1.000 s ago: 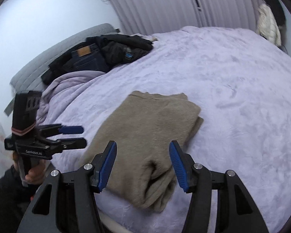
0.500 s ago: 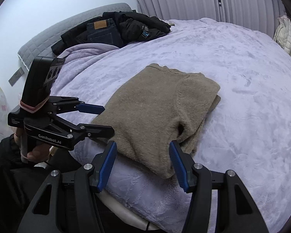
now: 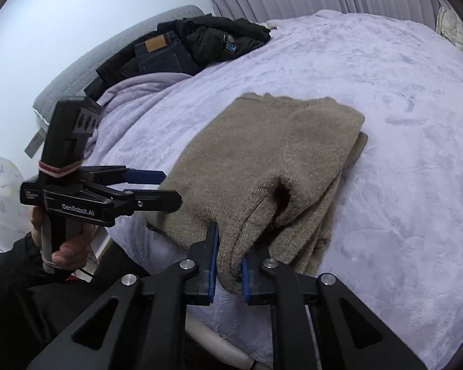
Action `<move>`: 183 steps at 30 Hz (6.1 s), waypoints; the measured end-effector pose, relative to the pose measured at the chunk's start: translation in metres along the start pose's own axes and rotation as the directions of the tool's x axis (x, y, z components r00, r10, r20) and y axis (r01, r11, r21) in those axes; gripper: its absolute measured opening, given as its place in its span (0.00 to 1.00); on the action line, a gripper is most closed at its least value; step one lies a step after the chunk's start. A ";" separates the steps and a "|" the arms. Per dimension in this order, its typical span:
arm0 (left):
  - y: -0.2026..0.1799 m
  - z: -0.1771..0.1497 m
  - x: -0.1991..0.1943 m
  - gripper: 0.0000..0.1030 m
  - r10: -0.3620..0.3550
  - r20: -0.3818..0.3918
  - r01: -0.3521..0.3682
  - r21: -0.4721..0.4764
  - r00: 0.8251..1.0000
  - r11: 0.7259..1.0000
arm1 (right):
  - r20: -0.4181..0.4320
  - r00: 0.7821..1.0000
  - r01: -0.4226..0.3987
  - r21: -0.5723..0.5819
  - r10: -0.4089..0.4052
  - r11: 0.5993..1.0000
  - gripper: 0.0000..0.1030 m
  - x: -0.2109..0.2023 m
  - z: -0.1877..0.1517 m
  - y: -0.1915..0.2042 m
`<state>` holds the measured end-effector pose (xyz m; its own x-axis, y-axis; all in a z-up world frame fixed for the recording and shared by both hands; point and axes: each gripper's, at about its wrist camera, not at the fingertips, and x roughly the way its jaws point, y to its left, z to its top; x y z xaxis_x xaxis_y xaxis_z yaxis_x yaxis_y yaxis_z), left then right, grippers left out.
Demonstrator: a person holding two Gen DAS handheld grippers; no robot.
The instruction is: Fold small clothes
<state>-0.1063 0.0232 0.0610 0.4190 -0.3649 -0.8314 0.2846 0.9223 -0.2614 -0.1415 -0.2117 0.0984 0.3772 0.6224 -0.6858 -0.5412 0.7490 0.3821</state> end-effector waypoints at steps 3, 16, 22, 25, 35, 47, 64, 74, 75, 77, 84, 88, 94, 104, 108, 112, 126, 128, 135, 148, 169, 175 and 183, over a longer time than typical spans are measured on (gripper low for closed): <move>0.004 0.001 0.013 0.85 -0.004 -0.043 0.003 -0.027 0.999 1.000 | -0.010 1.000 0.002 0.031 -0.002 1.000 0.10 -0.002 -0.002 -0.008; -0.007 0.005 -0.003 1.00 0.107 0.006 -0.107 0.009 0.994 0.994 | -0.106 0.990 0.106 0.079 -0.097 0.991 0.14 0.005 -0.013 -0.025; -0.023 0.034 0.001 1.00 0.260 0.040 -0.262 0.059 0.965 0.963 | -0.007 0.987 0.160 -0.045 -0.160 0.986 0.16 -0.014 0.010 -0.002; -0.028 0.038 0.022 1.00 0.329 0.002 -0.327 0.095 0.944 0.940 | 0.012 0.984 0.180 -0.079 -0.179 0.981 0.28 -0.013 0.019 0.007; -0.019 0.034 0.037 1.00 0.321 -0.035 -0.317 0.076 0.947 0.945 | 0.033 0.995 0.103 -0.127 -0.099 0.987 0.59 0.002 0.025 0.014; -0.014 0.035 0.033 1.00 0.296 -0.031 -0.293 0.065 0.955 0.954 | -0.049 0.994 0.103 0.019 -0.102 0.994 0.46 0.021 0.022 -0.026; 0.029 0.055 0.059 1.00 0.222 -0.091 -0.230 -0.083 0.971 0.970 | -0.090 0.996 -0.002 0.118 0.013 0.993 0.46 0.080 0.074 -0.088; 0.049 0.120 0.117 1.00 0.351 -0.183 -0.368 -0.066 0.918 0.928 | -0.122 0.992 0.023 0.061 -0.016 0.998 0.59 0.102 0.132 -0.101; 0.054 0.119 0.122 1.00 0.332 -0.188 -0.352 -0.086 0.925 0.932 | -0.184 0.982 0.063 0.064 -0.050 0.996 0.58 0.120 0.132 -0.109; 0.056 0.120 0.123 1.00 0.322 -0.183 -0.342 -0.094 0.929 0.935 | -0.208 0.975 0.092 0.049 -0.080 0.995 0.58 0.140 0.133 -0.115; 0.054 0.130 0.106 1.00 0.334 -0.131 -0.346 -0.085 0.933 0.934 | -0.215 0.948 0.211 -0.130 -0.235 0.969 0.59 0.147 0.141 -0.085; 0.059 0.137 0.107 1.00 0.346 -0.137 -0.360 -0.090 0.928 0.929 | -0.176 0.965 0.159 -0.195 -0.194 0.968 0.59 0.125 0.144 -0.061; 0.067 0.130 0.121 1.00 0.342 -0.172 -0.358 -0.073 0.924 0.931 | -0.262 0.896 0.220 -0.441 -0.359 0.870 0.72 0.170 0.122 -0.034; 0.051 0.098 0.079 1.00 0.384 -0.124 -0.388 -0.014 0.915 0.921 | -0.214 0.910 0.247 -0.412 -0.356 0.877 0.73 0.101 0.085 -0.043; 0.034 0.085 0.038 1.00 0.371 -0.054 -0.372 -0.027 0.927 0.928 | -0.164 0.894 0.320 -0.416 -0.417 0.851 0.73 0.069 0.080 -0.024; 0.015 0.070 0.018 1.00 0.332 -0.020 -0.332 0.003 0.943 0.943 | -0.031 0.947 0.261 -0.507 -0.320 0.821 0.74 0.035 0.069 0.037; 0.014 0.029 0.037 1.00 0.290 -0.065 -0.288 0.037 0.955 0.957 | -0.153 0.948 0.150 -0.561 -0.280 0.814 0.75 0.068 0.009 0.027; 0.014 0.026 0.035 1.00 0.281 -0.068 -0.279 0.032 0.957 0.960 | -0.158 0.950 0.146 -0.542 -0.271 0.827 0.75 0.061 0.003 0.019; -0.002 0.033 0.008 1.00 0.310 -0.010 -0.309 0.036 0.951 0.950 | -0.103 0.952 0.193 -0.524 -0.287 0.830 0.75 0.036 0.007 0.035; 0.007 0.056 0.069 1.00 0.428 -0.097 -0.433 -0.042 0.899 0.900 | -0.150 0.911 0.366 -0.135 -0.384 0.921 0.77 0.092 0.061 -0.029; -0.030 0.033 0.011 1.00 0.358 -0.020 -0.357 -0.126 0.934 0.925 | -0.100 0.874 0.467 -0.094 -0.475 0.879 0.78 0.039 0.044 0.014; -0.033 0.013 0.012 1.00 0.339 -0.049 -0.342 -0.190 0.939 0.920 | -0.144 0.870 0.474 -0.023 -0.472 0.880 0.78 0.031 0.026 0.015; -0.037 0.011 0.012 1.00 0.388 -0.060 -0.393 -0.155 0.920 0.907 | -0.162 0.849 0.505 -0.023 -0.502 0.863 0.78 0.026 0.024 0.020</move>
<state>-0.1026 -0.0168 0.0663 0.4441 0.0298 -0.8955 -0.0401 0.9991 0.0134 -0.1242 -0.1754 0.1032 0.4703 0.1157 -0.8749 -0.2938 0.9553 -0.0316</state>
